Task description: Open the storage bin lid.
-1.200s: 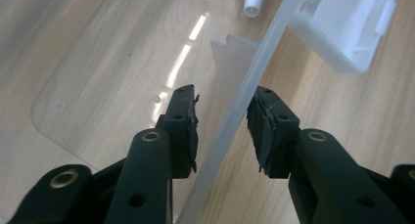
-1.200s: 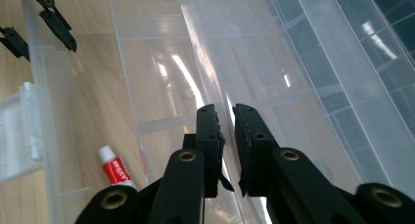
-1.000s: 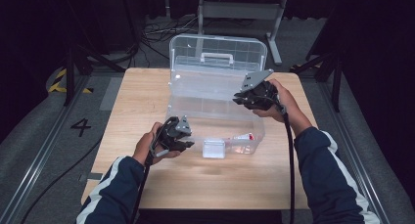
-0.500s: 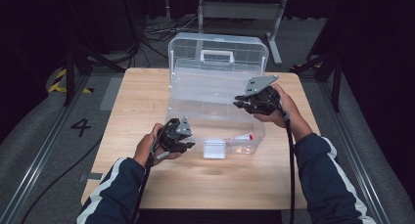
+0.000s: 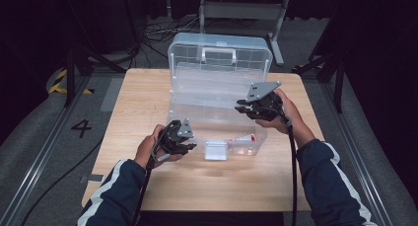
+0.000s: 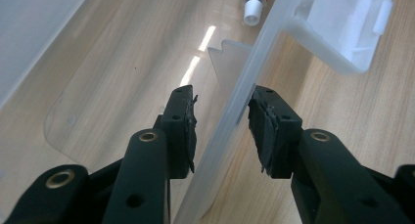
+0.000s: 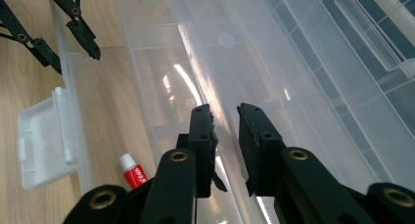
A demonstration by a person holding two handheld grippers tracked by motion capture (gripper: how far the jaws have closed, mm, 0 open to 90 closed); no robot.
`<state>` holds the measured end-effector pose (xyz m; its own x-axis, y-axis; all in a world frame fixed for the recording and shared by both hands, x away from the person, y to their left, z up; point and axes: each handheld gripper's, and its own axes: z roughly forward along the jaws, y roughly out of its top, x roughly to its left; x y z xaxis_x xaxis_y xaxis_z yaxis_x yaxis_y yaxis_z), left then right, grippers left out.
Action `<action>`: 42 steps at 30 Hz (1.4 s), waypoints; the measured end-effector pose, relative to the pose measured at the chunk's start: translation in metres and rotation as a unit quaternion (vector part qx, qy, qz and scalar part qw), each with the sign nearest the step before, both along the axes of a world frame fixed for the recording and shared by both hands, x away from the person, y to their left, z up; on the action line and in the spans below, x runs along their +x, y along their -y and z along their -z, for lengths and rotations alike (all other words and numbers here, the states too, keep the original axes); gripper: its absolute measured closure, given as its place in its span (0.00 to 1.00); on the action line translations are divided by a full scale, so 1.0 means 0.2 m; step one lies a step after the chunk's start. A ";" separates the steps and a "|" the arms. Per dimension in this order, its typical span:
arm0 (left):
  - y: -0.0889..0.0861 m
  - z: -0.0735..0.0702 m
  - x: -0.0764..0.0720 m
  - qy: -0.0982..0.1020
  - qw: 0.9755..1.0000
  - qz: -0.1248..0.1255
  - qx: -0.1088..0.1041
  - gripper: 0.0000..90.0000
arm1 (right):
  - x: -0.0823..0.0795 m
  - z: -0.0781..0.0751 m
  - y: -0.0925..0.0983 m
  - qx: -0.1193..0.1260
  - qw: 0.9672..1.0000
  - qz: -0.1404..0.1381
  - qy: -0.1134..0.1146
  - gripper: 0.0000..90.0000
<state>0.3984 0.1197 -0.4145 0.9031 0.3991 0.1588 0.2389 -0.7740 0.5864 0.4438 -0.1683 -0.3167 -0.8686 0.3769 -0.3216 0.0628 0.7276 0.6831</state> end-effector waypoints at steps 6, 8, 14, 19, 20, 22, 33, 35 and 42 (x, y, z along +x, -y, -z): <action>-0.01 0.00 0.00 -0.011 0.999 -0.001 -0.037 0.71 | -0.01 0.01 0.01 0.006 1.000 0.000 0.000 0.84; 0.00 0.00 0.00 -0.003 1.000 0.003 -0.029 0.70 | -0.02 0.01 0.01 0.009 1.000 0.002 -0.001 0.84; -0.02 -0.05 -0.03 0.008 0.999 -0.003 -0.054 0.62 | -0.03 0.03 0.03 0.023 1.000 0.007 0.004 0.83; -0.05 -0.08 -0.04 0.020 0.997 -0.004 -0.070 0.60 | -0.04 0.04 0.02 0.027 1.000 0.009 0.004 0.82; -0.05 -0.08 -0.04 0.020 0.997 -0.004 -0.070 0.59 | -0.04 0.04 0.02 0.026 1.000 0.008 0.004 0.82; -0.07 -0.11 -0.06 0.029 0.997 -0.008 -0.075 0.57 | -0.05 0.05 0.02 0.027 1.000 0.009 0.004 0.82; -0.26 -0.19 -0.12 0.059 0.994 -0.055 -0.080 0.52 | -0.07 0.06 0.02 0.028 0.999 0.010 0.014 0.81; -0.32 -0.21 -0.12 0.065 0.991 -0.073 -0.089 0.53 | -0.07 0.07 0.02 0.028 0.999 0.012 0.015 0.81; -0.38 -0.23 -0.08 0.080 0.986 -0.106 -0.098 0.54 | -0.08 0.07 0.02 0.029 0.999 0.014 0.024 0.80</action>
<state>0.3817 0.1960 -0.3686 0.7662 0.6126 0.1940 0.2751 -0.5855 0.7626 0.4280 -0.1723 -0.3315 -0.8418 0.4199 -0.3392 0.0488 0.6850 0.7269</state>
